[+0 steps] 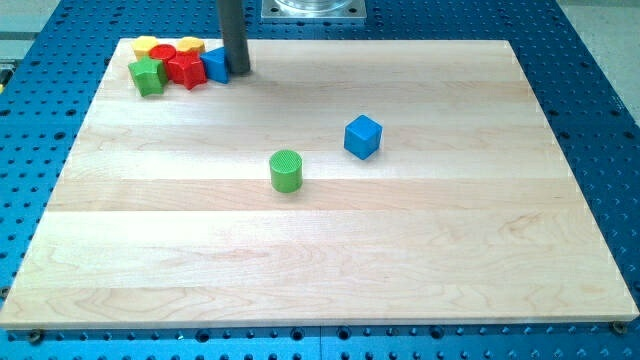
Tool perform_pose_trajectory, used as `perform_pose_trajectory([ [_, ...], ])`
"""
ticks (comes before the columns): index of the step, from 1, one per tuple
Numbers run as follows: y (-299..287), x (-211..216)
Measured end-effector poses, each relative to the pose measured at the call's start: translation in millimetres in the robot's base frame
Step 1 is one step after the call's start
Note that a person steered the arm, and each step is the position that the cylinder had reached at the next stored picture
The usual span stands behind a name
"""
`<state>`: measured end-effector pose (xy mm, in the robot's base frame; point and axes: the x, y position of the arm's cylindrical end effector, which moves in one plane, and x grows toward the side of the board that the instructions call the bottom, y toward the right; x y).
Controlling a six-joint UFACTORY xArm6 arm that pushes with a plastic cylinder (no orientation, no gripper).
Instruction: Move cube diagonally upwards
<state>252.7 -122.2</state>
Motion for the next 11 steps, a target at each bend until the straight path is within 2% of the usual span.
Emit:
perform_pose_trajectory([
  [1,8,1],
  [2,113,25],
  [3,245,84],
  [4,253,173],
  [5,209,183],
  [7,128,126],
  [9,191,102],
  [10,175,76],
  [11,93,76],
])
